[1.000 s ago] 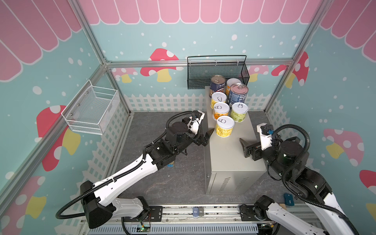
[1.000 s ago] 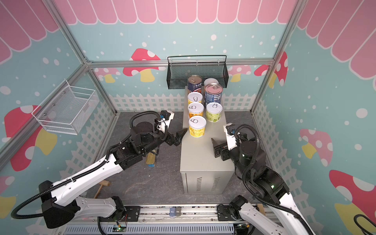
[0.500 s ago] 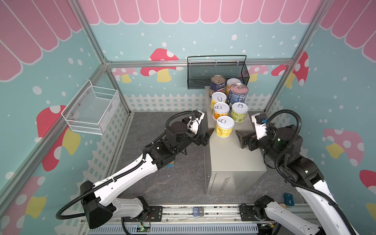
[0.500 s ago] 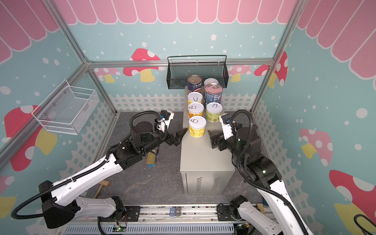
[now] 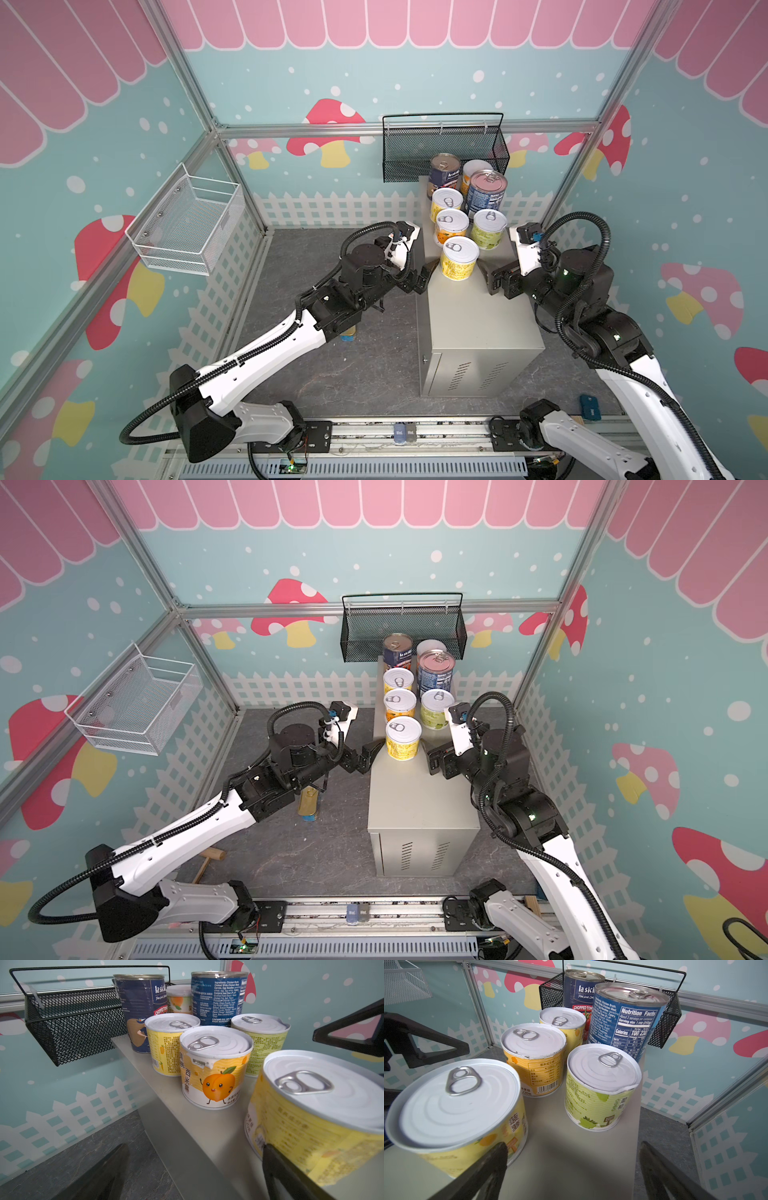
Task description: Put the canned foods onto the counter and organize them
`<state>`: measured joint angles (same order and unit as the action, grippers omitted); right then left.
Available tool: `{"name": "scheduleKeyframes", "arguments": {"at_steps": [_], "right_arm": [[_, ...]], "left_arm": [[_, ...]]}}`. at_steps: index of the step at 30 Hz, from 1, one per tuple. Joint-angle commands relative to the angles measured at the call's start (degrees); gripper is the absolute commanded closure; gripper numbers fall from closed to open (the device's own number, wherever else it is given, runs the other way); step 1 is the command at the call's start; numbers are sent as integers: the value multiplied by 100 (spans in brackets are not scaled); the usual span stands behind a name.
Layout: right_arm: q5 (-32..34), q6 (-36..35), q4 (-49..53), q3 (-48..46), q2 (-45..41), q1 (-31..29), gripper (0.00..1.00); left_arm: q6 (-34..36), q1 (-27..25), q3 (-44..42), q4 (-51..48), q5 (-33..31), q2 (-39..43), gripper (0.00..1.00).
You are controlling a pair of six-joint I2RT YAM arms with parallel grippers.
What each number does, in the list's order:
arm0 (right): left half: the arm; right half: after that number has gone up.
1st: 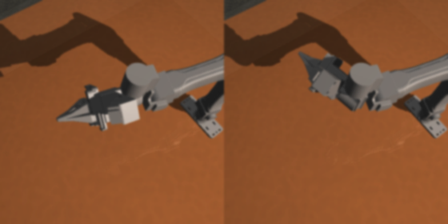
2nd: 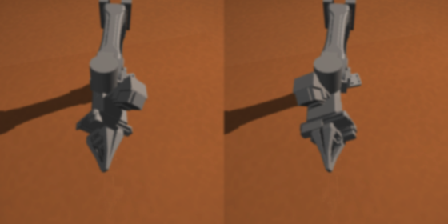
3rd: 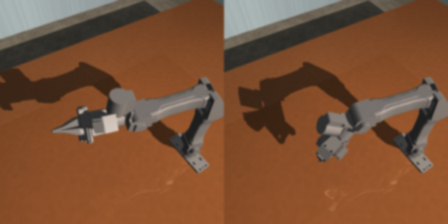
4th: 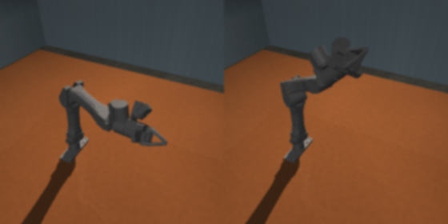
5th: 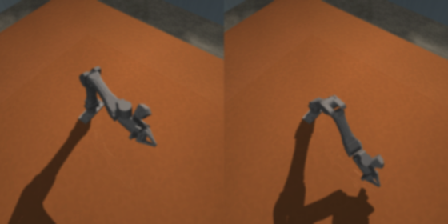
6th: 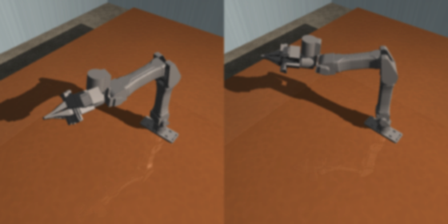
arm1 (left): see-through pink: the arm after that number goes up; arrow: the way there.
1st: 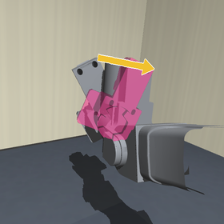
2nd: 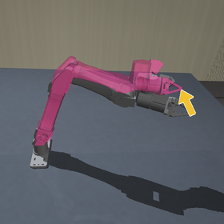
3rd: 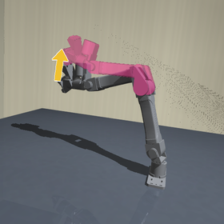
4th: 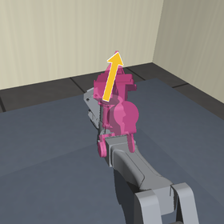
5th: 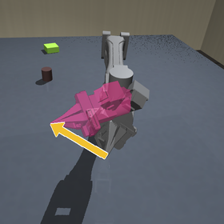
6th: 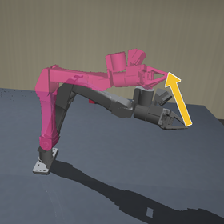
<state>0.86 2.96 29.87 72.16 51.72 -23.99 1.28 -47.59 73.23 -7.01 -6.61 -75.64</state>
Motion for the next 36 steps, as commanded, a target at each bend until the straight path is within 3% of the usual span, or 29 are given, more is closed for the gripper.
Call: {"name": "scheduleKeyframes", "arguments": {"at_steps": [1,36], "right_arm": [[-165,-123,-172,99,10,41,1],[-367,-136,-314,-97,28,78,1]], "left_arm": [[111,13,24,-354,89,-155,1],[74,33,-10,-409,72,-117,1]]}}
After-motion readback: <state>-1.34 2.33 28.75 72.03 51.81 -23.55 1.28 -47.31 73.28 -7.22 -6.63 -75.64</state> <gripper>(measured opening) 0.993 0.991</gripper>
